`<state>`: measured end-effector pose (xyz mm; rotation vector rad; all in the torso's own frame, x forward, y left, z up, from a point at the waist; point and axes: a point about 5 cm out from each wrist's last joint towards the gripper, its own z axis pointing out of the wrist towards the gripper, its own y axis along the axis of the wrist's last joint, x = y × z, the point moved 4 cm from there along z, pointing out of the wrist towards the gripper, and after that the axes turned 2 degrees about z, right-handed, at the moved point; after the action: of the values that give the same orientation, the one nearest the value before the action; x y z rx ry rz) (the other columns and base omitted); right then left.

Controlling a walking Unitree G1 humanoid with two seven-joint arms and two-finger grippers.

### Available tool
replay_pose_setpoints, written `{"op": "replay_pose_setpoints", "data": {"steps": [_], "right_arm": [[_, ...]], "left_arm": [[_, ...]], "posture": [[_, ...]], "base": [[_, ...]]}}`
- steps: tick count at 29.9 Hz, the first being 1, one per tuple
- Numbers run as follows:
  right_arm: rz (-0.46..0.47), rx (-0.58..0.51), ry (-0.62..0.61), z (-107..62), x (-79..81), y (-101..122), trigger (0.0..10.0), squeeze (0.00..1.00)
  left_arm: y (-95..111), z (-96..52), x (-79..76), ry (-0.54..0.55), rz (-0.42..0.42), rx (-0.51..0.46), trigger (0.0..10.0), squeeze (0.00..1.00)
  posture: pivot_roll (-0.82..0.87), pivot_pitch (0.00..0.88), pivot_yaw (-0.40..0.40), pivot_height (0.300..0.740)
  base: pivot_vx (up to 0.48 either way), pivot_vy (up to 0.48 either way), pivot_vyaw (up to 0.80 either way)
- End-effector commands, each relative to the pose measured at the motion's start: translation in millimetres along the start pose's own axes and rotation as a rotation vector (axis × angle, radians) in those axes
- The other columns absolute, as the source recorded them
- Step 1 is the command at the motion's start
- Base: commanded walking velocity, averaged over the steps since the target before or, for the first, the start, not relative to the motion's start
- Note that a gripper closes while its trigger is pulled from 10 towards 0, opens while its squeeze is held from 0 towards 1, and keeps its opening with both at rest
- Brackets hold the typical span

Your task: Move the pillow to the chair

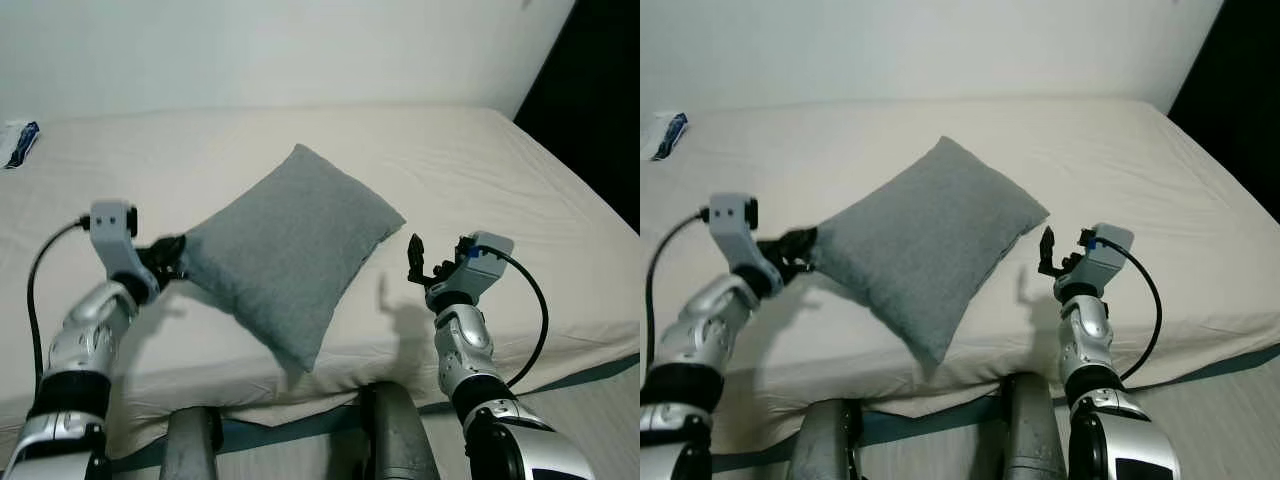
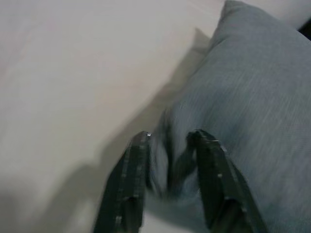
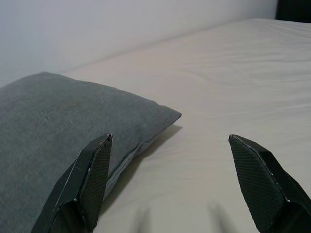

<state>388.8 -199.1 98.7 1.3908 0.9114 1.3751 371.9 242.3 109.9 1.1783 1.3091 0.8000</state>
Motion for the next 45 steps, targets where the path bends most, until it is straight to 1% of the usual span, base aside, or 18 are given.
{"op": "replay_pose_setpoints", "data": {"steps": [1,8,12,13,15,17,18,21,22,23,28,31,35,36,37,38,41,45], "right_arm": [[-0.008,0.006,-0.002,-1.6,-1.5,-2.2,10.0,0.00],[-0.010,0.008,-0.002,-2.4,-2.8,-2.8,10.0,0.00],[-0.008,0.012,0.001,-2.8,-1.4,-4.2,10.0,0.00],[-0.006,0.013,0.003,-2.9,-0.5,-4.8,10.0,0.00],[-0.002,0.014,0.004,-3.2,1.0,-5.7,10.0,0.00],[-0.002,0.014,0.004,-3.2,1.0,-5.7,10.0,0.00],[0.000,0.015,0.006,-3.6,1.6,-6.3,10.0,0.00],[0.000,0.016,0.007,-3.9,1.8,-6.8,10.0,0.00],[-0.001,0.017,0.008,-4.1,1.9,-7.1,10.0,0.00],[-0.001,0.017,0.008,-4.1,1.9,-7.1,10.0,0.00],[-0.003,0.016,0.009,-4.8,1.5,-7.3,10.0,0.00],[-0.004,0.015,0.009,-4.9,1.2,-7.3,10.0,0.00],[-0.004,0.014,0.007,-4.9,0.7,-7.0,10.0,0.00],[-0.004,0.015,0.009,-4.8,1.1,-7.2,10.0,0.00],[-0.004,0.015,0.009,-4.8,1.1,-7.2,10.0,0.00],[-0.003,0.016,0.011,-4.6,1.9,-7.2,10.0,0.00],[0.001,0.016,0.014,-4.1,3.8,-7.2,10.0,0.00],[0.002,0.015,0.014,-4.0,4.1,-7.0,10.0,0.00]], "left_arm": [[-8.5,-7.7,18.7,0.083,-0.099,0.005,10.0,1.00],[-7.1,-26.7,54.6,0.202,-0.236,-0.021,10.0,1.00],[-31.5,-38.6,57.2,0.169,-0.306,0.137,10.0,1.00],[-50.1,-45.7,55.3,0.157,-0.326,0.242,10.0,1.00],[-77.8,-57.1,45.3,0.120,-0.448,0.348,10.0,0.42],[-77.8,-57.1,45.3,0.120,-0.448,0.348,10.0,0.42],[-92.6,-59.3,26.9,0.054,-0.540,0.364,10.0,0.00],[-100.6,-57.3,11.1,0.000,-0.556,0.354,10.0,0.00],[-100.1,-53.5,4.7,-0.015,-0.613,0.314,10.0,1.00],[-100.1,-53.5,4.7,-0.015,-0.613,0.314,10.0,1.00],[-86.7,-36.8,-11.5,-0.052,-0.847,0.147,10.0,1.00],[-86.4,-34.2,-15.4,-0.060,-0.877,0.140,10.0,1.00],[-93.8,-23.8,-36.3,-0.085,-0.849,0.180,10.0,1.00],[-93.3,-17.9,-43.8,-0.089,-0.862,0.167,10.0,0.13],[-93.3,-17.9,-43.8,-0.089,-0.862,0.167,10.0,0.13],[-90.2,-12.5,-53.3,-0.108,-0.873,0.148,10.0,0.00],[-70.1,2.1,-81.7,-0.204,-0.941,0.046,10.0,0.00],[-61.3,6.8,-91.8,-0.244,-0.965,0.012,10.0,0.00]], "posture": [[0.09,0.093,-0.081,0.560],[0.09,0.090,-0.082,0.560],[0.10,0.081,-0.081,0.560],[0.10,0.081,-0.081,0.560],[0.11,0.075,-0.076,0.560],[0.11,0.075,-0.076,0.560],[0.11,0.073,-0.077,0.560],[0.11,0.073,-0.077,0.560],[0.10,0.071,-0.076,0.560],[0.10,0.071,-0.076,0.560],[0.10,0.069,-0.072,0.560],[0.10,0.068,-0.071,0.560],[0.10,0.072,-0.073,0.560],[0.10,0.074,-0.074,0.560],[0.10,0.074,-0.074,0.560],[0.09,0.077,-0.073,0.560],[0.09,0.079,-0.070,0.560],[0.09,0.079,-0.069,0.560]], "base": [[0.000,0.000,0.00],[0.000,0.000,0.00],[0.000,0.000,0.00],[0.000,0.000,0.00],[0.000,0.000,0.00],[0.000,0.000,0.00],[0.000,0.000,0.00],[0.000,0.000,0.00],[0.000,0.000,0.00],[0.000,0.000,0.00],[0.000,0.000,0.00],[0.000,0.000,0.00],[0.000,0.000,0.00],[0.000,0.000,0.00],[0.000,0.000,0.00],[0.000,0.000,0.00],[0.000,0.000,0.00],[0.000,0.000,0.00]]}}
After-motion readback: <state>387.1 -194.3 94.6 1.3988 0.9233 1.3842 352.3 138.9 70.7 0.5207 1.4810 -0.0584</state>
